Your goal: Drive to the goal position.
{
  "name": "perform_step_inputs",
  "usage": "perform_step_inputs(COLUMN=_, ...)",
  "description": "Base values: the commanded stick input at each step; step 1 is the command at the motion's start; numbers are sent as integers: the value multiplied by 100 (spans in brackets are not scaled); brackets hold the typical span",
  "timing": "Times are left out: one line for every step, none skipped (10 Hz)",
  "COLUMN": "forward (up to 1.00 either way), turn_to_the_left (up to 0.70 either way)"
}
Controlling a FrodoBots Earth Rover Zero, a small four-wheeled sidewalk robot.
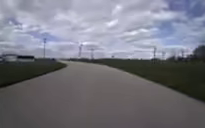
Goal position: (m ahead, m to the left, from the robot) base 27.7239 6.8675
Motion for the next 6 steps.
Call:
perform_step_inputs(forward=100, turn_to_the_left=0)
perform_step_inputs(forward=100, turn_to_the_left=0)
perform_step_inputs(forward=100, turn_to_the_left=0)
perform_step_inputs(forward=100, turn_to_the_left=0)
perform_step_inputs(forward=100, turn_to_the_left=0)
perform_step_inputs(forward=100, turn_to_the_left=0)
